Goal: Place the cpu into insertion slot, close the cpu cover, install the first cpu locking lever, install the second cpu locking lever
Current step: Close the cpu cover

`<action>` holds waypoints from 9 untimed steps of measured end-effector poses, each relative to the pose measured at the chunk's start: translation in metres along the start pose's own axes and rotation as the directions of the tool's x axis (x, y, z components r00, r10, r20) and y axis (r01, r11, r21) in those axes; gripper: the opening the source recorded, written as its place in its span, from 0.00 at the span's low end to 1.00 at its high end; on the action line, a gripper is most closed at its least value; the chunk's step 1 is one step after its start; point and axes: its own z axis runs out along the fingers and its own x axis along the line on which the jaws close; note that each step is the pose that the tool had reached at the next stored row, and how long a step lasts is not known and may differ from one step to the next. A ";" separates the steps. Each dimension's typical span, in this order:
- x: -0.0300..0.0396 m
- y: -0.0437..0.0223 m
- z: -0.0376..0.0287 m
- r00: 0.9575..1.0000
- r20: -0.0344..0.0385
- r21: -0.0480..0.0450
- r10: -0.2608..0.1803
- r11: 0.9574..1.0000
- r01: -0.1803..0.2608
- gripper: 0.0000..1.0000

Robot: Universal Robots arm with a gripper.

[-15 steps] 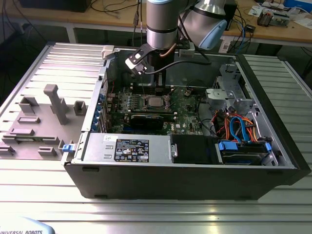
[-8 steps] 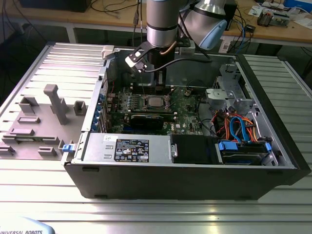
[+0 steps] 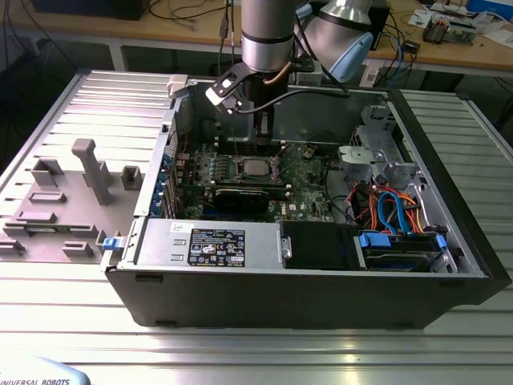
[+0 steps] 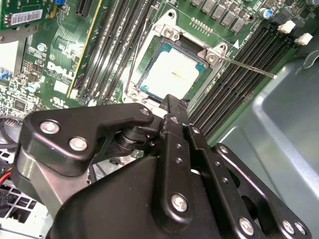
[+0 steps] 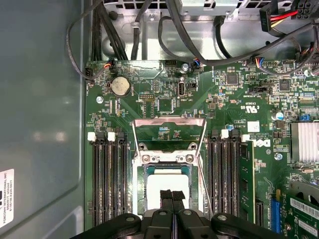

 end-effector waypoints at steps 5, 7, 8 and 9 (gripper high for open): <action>0.0000 0.0000 -0.0007 1.000 0.001 0.000 0.000 1.000 0.000 0.11; 0.0000 0.0004 -0.0008 1.000 0.001 0.000 0.000 1.000 0.000 0.11; -0.0001 0.0010 -0.0008 1.000 0.001 0.000 0.000 1.000 0.000 0.11; -0.0001 0.0014 -0.0007 1.000 0.001 0.000 0.000 1.000 0.000 0.11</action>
